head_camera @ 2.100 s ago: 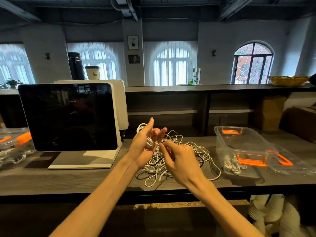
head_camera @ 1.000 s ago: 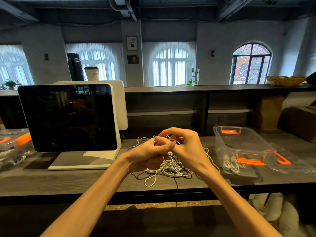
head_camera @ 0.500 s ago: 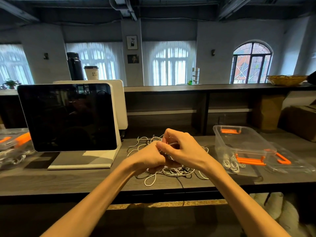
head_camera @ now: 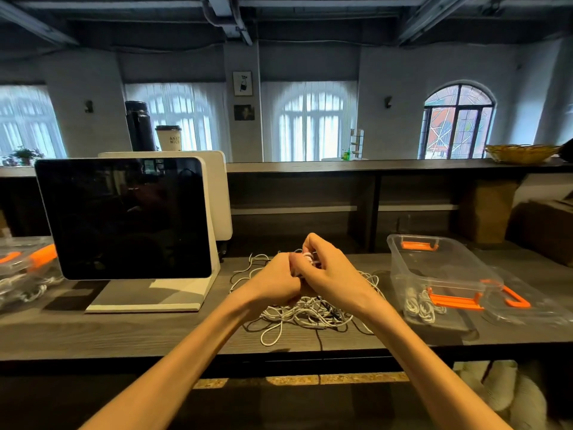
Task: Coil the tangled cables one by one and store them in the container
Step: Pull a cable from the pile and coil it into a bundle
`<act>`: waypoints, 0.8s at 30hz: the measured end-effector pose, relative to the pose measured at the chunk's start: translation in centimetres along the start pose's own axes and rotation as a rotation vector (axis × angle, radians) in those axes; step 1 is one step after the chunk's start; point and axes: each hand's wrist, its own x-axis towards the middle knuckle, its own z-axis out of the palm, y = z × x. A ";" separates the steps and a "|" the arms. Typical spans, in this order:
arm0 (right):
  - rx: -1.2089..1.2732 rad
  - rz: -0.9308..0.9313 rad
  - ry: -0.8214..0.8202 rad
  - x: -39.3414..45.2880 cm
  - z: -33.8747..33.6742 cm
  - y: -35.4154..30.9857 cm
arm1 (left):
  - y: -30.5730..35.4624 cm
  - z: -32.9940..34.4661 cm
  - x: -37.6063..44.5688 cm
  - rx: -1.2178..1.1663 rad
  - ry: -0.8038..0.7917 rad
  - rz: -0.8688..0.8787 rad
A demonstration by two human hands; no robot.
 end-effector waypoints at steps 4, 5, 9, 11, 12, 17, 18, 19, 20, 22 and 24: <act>-0.112 -0.048 -0.048 0.2 -0.4 0.1 | 0.2 -0.6 -0.1 0.095 -0.105 -0.156; -0.130 -0.052 -0.066 0.2 -0.6 0.1 | 0.3 -0.7 -0.3 0.103 -0.168 -0.193; -0.125 -0.142 -0.057 0.0 -0.9 -0.4 | 0.1 -1.0 -1.3 -0.146 -0.342 -0.251; 0.008 -0.147 -0.003 0.0 -1.0 -0.7 | -0.4 -1.2 -1.4 -0.463 -0.405 -0.205; 0.097 -0.133 0.040 0.1 -1.2 -0.8 | -0.7 -1.3 -1.4 -0.623 -0.416 -0.168; 0.094 -0.132 0.212 0.1 -1.8 0.1 | -0.6 -1.7 -0.7 -1.066 -0.210 -0.024; 0.057 -0.134 0.239 0.1 -1.5 0.2 | -0.4 -1.7 -0.7 -1.051 -0.200 -0.023; 0.036 -0.140 0.278 0.1 -1.2 0.2 | -0.4 -1.6 -0.8 -0.999 -0.203 -0.028; 0.025 -0.151 0.319 0.1 -0.9 0.2 | -0.3 -1.4 -0.9 -0.931 -0.209 -0.038; -0.011 -0.176 0.371 0.2 -0.6 0.1 | -0.1 -1.1 -1.1 -0.830 -0.188 -0.064; -0.100 -0.215 0.367 0.3 -0.4 0.2 | 0.1 -0.9 -1.2 -0.787 -0.138 -0.075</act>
